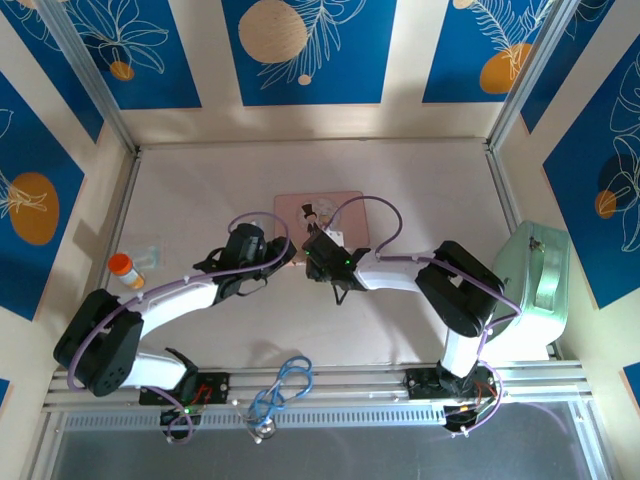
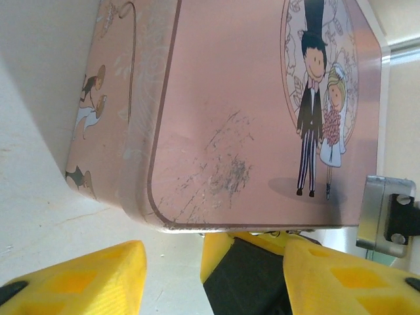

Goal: Unlock the padlock with the key

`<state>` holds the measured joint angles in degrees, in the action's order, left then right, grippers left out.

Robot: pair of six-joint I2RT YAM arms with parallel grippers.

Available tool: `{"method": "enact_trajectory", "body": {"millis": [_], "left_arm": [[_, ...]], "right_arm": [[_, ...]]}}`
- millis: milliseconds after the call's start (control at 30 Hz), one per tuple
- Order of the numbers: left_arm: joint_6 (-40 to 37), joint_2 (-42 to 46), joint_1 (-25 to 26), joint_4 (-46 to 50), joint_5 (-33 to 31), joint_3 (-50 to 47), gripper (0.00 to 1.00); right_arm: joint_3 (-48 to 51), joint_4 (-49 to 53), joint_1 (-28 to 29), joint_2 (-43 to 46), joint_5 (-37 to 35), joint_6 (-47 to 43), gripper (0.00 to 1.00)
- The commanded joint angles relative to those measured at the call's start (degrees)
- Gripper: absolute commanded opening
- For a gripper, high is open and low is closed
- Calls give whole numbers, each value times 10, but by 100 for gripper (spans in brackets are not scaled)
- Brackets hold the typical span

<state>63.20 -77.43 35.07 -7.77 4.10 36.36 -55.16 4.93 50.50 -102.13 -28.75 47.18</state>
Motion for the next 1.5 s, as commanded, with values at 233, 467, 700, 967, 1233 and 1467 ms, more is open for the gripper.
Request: {"method": "enact_trajectory", "body": {"millis": [233,467,700,967,1233,1467], "left_arm": [[-13,-6,3,-27,8,-19,53],[-21,-10,2,-26,21,-16,49],[-25,-2,2,-11,16,-16,44],[-37,-9,2,-18,18,-4,53],[-45,23,3,-71,19,-62,69],[-23,44,7,-155,23,-120,72]], "right_arm": [[-15,17,11,2,-46,0,36],[-16,15,13,0,-56,-4,36],[-70,100,15,-18,-53,-4,19],[-115,185,20,-24,-16,16,18],[-160,244,-5,-46,89,26,18],[-210,300,-26,-80,167,18,19]]}}
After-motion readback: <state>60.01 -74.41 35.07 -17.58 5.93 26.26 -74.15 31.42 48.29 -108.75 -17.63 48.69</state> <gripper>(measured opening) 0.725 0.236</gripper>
